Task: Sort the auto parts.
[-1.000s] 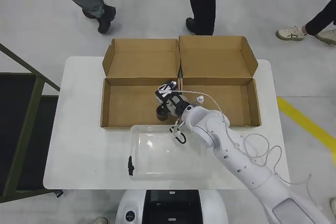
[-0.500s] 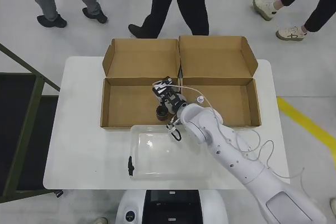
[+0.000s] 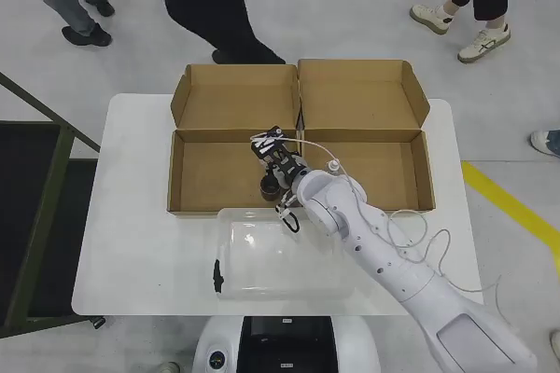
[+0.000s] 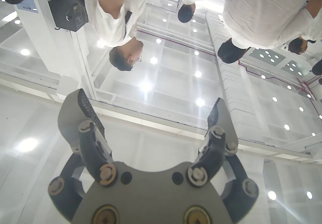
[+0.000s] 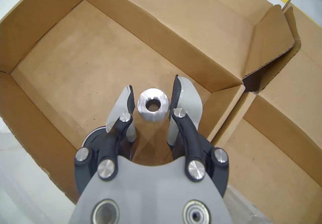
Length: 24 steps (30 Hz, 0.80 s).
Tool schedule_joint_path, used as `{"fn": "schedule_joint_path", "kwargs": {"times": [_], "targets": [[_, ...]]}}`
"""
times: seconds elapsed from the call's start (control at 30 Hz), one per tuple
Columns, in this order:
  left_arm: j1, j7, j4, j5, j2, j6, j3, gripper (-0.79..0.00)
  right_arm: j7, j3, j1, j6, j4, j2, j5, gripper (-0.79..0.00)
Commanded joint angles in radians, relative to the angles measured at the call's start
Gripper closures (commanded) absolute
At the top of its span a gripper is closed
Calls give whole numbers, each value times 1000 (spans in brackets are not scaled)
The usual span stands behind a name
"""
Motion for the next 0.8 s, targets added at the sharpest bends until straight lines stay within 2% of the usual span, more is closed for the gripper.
{"fn": "schedule_joint_path", "kwargs": {"times": [0.0, 0.33, 0.57, 0.77], "targets": [[0, 0, 0, 0, 0, 0, 0, -785, -1, 3, -1, -3, 2, -3, 1, -305], [0, 0, 0, 0, 0, 0, 0, -785, -47, 34, -28, -48, -69, -6, -25, -308], [0, 0, 0, 0, 0, 0, 0, -785, -74, 84, -90, -109, -204, 10, -55, -314], [0, 0, 0, 0, 0, 0, 0, -785, -115, 142, -184, -186, -350, 34, -105, -345]]}}
